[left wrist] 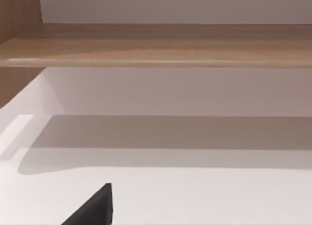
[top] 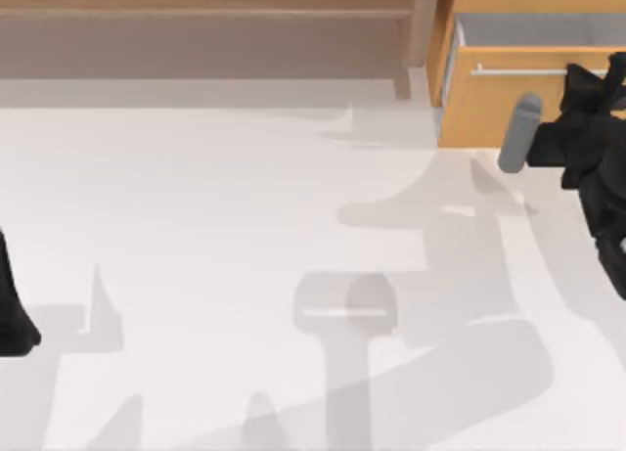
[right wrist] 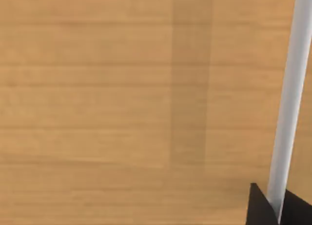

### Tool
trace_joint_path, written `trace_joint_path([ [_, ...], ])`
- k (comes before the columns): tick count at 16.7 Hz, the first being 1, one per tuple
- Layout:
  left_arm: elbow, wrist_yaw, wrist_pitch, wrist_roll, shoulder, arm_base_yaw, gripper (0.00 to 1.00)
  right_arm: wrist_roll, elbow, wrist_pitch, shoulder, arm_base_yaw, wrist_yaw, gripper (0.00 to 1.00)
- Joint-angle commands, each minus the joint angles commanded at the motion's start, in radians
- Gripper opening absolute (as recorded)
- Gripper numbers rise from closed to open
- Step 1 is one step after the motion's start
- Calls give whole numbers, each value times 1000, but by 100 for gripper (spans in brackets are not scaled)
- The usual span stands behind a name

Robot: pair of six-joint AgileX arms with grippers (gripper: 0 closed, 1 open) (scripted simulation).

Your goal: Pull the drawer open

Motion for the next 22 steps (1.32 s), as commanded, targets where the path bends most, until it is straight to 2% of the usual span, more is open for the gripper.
trace_joint_path([
  [3,0,0,0,0,0,0,100,0,-41,35,-23,9,13,0],
  [9,0,0,0,0,0,0,100,-1,-247,145,-87,43,40,0],
  [16,0,0,0,0,0,0,100,1,-272,171,-103,50,51,0],
  [22,0,0,0,0,0,0,100,2,-445,296,-150,100,104,0],
])
